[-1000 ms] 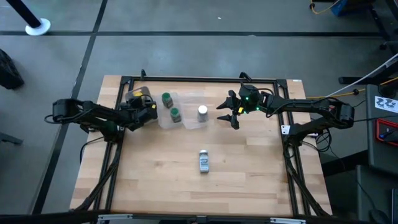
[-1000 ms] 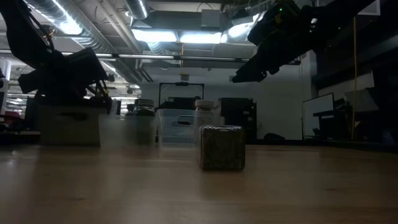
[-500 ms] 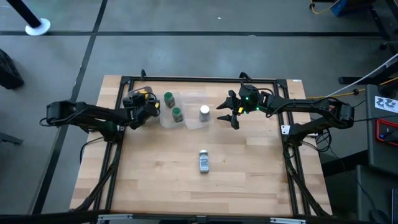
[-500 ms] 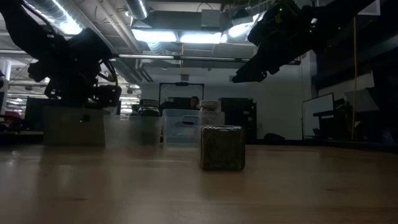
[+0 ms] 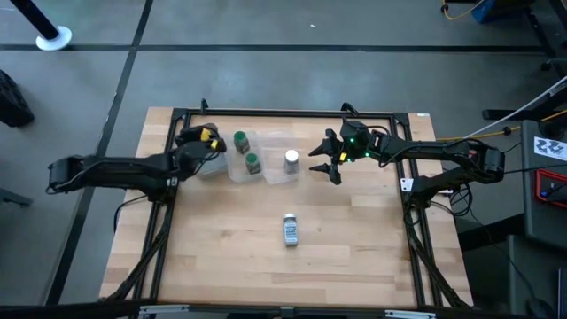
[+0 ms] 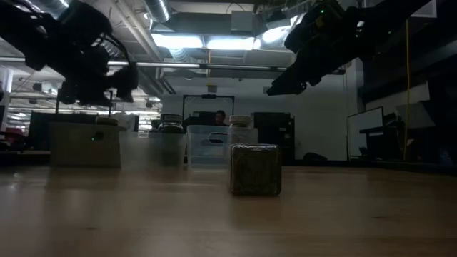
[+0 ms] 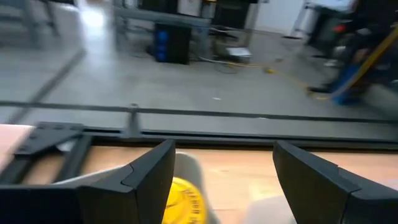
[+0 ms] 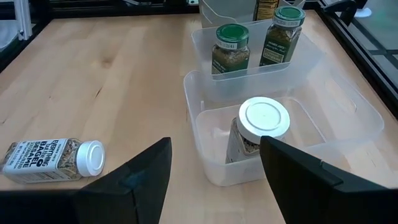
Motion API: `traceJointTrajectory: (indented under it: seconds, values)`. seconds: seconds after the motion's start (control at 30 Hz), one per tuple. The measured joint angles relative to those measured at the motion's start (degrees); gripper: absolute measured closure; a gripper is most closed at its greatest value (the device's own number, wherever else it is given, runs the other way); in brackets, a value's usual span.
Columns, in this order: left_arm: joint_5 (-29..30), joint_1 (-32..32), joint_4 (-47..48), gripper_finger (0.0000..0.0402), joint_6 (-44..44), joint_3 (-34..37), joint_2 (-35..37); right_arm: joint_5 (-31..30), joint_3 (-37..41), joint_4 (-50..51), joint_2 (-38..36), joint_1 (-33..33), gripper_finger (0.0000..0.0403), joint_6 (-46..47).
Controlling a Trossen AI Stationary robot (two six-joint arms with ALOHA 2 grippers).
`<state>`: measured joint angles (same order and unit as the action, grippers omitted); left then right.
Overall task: Sort spices by type
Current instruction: Put the white seasoning bottle into the right transparent bin
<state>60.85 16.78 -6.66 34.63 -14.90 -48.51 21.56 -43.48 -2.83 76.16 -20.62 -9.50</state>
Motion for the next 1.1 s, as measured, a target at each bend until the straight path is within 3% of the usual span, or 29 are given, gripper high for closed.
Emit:
traceJointTrajectory:
  seconds: [0.13, 0.3, 0.43, 0.6, 0.73, 1.1]
  values:
    - [-5.8, 0.0, 0.0, 0.0147, -0.2, 0.0, 4.9, 3.1, 0.0, 0.0, 0.0, 0.0, 0.0157, -0.5]
    - [-7.7, -2.7, 0.2, 0.0147, -5.9, 0.0, 10.7, 9.0, 0.0, -0.6, 0.0, 1.3, 0.0157, -4.3]
    - [-12.7, -7.0, 0.7, 0.0147, -16.4, 0.0, 14.3, 8.0, -0.1, -1.0, 0.0, 5.4, 0.0157, -10.5]
    - [-20.9, -12.7, 1.8, 0.0147, -22.8, 1.8, 17.2, 3.9, -0.1, -1.8, 0.0, 12.4, 0.0157, -19.9]
    - [-21.5, -16.6, 1.5, 0.0147, -23.0, 4.8, 19.3, 1.2, -2.4, -0.1, 0.0, 16.6, 0.0157, -21.1]
    - [-21.3, -21.3, 1.5, 0.0147, -22.7, 12.0, 30.6, 0.9, -10.9, 10.7, 2.4, 23.0, 0.0157, -20.9]
